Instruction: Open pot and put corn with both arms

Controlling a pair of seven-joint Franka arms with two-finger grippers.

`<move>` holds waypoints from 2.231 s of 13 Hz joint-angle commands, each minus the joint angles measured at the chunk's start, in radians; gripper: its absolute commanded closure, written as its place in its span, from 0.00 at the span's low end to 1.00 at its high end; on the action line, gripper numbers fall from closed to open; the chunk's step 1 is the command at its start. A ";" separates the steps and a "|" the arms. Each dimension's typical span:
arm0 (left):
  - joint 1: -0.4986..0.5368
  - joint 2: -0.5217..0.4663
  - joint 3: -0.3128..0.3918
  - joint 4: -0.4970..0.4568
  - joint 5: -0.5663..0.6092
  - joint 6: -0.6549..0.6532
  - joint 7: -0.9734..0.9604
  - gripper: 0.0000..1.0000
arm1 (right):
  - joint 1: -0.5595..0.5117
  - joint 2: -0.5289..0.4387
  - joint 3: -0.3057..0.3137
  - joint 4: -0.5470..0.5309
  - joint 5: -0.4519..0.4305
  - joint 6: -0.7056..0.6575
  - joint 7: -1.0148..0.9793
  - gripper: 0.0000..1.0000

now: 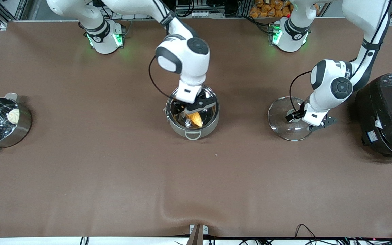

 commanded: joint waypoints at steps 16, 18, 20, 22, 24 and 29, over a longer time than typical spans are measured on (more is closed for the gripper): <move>0.045 -0.159 0.003 0.638 -0.004 -0.670 0.299 0.00 | -0.673 -0.331 0.012 -0.012 0.336 -0.518 -0.674 0.00; 0.063 -0.194 0.001 0.638 -0.004 -0.703 0.371 0.00 | -0.733 -0.394 0.010 -0.020 0.342 -0.547 -0.674 0.00; 0.063 -0.222 0.000 0.649 -0.008 -0.732 0.382 0.00 | -0.784 -0.446 0.010 -0.020 0.342 -0.578 -0.674 0.00; 0.060 -0.224 -0.004 0.716 -0.019 -0.825 0.384 0.00 | -0.822 -0.489 0.010 -0.020 0.342 -0.598 -0.668 0.00; 0.054 -0.228 -0.010 0.750 -0.020 -0.882 0.385 0.00 | -0.832 -0.519 0.010 -0.014 0.342 -0.630 -0.662 0.00; 0.034 -0.277 -0.002 0.757 -0.109 -0.911 0.380 0.00 | -0.833 -0.530 0.000 0.012 0.345 -0.647 -0.651 0.00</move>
